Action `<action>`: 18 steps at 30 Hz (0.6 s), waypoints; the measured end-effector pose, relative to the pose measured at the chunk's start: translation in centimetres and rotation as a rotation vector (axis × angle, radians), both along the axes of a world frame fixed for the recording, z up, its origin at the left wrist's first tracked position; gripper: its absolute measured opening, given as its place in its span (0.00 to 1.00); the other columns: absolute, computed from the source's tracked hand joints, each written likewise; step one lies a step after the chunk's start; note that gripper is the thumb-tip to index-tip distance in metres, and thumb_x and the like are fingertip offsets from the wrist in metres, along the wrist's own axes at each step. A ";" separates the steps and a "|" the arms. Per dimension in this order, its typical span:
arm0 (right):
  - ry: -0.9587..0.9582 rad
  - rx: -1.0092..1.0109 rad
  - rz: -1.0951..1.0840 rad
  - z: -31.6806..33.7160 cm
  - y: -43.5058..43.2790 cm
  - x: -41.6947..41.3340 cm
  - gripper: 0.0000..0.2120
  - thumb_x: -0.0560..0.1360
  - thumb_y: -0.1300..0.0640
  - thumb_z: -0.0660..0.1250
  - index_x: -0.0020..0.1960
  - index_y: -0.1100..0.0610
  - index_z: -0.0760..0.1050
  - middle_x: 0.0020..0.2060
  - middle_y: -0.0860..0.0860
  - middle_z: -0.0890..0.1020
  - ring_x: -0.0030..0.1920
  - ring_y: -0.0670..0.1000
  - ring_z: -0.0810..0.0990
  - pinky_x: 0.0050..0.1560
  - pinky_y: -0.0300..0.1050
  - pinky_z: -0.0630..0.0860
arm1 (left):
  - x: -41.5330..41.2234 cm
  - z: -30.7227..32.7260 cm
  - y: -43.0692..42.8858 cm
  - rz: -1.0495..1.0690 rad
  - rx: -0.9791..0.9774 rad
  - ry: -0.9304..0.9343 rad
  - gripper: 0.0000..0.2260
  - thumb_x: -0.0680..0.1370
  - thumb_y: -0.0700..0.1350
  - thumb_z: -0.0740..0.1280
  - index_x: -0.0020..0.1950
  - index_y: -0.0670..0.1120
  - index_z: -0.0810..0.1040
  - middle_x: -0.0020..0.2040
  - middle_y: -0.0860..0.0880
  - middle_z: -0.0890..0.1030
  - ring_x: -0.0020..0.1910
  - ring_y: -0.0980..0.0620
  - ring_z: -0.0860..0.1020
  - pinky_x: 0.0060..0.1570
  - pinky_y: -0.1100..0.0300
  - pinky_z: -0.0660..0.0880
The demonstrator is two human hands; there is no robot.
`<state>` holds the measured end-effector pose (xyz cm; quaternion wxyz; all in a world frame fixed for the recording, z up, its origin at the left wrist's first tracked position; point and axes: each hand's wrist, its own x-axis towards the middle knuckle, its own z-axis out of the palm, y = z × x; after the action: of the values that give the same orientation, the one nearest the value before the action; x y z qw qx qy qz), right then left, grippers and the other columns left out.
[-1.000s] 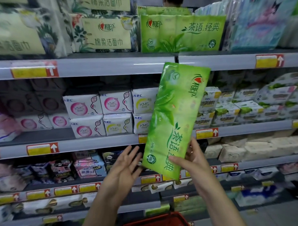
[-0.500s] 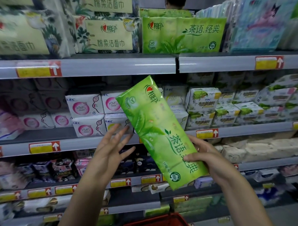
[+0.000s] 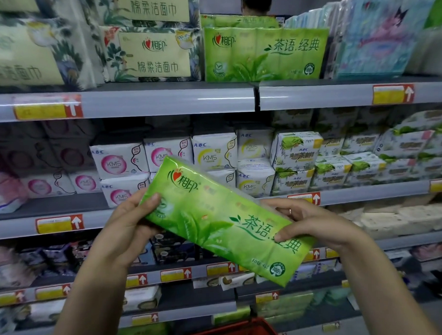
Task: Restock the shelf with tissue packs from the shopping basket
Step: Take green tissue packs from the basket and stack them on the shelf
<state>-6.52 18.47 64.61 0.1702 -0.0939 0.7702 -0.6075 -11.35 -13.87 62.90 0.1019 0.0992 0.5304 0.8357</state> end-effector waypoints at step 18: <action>0.263 -0.113 -0.367 0.8 -0.3 2.0 0.45 0.50 0.32 0.78 0.64 0.43 0.71 0.58 0.38 0.80 0.60 0.40 0.77 0.59 0.41 0.75 | 0.4 1.9 0.8 0.237 0.488 -0.124 0.30 0.39 0.47 0.85 0.39 0.47 0.87 0.51 0.46 0.85 0.51 0.46 0.83 0.46 0.40 0.78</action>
<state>-4.52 18.17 65.36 -0.0504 -0.0401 0.7546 -0.6530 -10.96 -13.11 64.79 0.0089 0.0066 0.3141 0.9493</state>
